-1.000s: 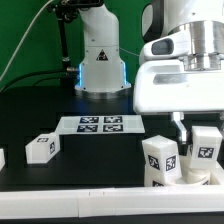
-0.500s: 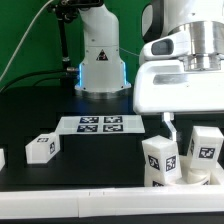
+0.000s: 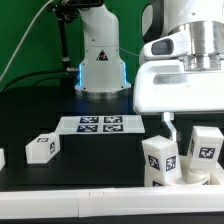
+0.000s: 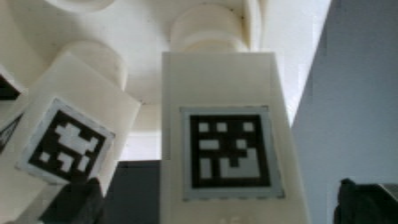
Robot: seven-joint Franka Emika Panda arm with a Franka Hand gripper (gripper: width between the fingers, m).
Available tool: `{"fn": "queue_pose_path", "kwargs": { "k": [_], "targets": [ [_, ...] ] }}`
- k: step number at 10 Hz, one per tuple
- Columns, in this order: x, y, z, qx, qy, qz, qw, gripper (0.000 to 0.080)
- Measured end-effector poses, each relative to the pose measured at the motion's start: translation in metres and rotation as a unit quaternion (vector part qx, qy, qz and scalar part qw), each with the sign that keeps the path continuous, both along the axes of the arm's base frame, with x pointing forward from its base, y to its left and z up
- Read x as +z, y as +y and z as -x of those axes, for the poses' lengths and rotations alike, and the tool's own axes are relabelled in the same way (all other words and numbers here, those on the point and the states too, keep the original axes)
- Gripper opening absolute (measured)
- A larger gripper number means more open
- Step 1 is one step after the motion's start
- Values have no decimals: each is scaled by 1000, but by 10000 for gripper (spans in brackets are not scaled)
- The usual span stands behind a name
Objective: Assemble stool
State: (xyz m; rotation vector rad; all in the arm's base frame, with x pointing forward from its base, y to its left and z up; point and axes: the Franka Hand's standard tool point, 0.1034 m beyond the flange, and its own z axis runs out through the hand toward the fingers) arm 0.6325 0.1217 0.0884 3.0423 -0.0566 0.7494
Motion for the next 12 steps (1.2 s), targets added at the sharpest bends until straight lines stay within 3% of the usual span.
{"fn": "queue_pose_path", "kwargs": {
  "k": [2,3,5,8,10,12],
  "targets": [
    [15,-7,-4,-8,17,-5,1000,649],
    [14,-11,-6,-13,36,-4,999,649],
    [10,-19,-7,-31,140,-1,990,649],
    [5,-16,-6,-64,243,-1,968,649],
    [5,-5,-8,-65,234,-6,970,649],
    [-4,3,-2,-64,223,-9,973,649]
  ]
}}
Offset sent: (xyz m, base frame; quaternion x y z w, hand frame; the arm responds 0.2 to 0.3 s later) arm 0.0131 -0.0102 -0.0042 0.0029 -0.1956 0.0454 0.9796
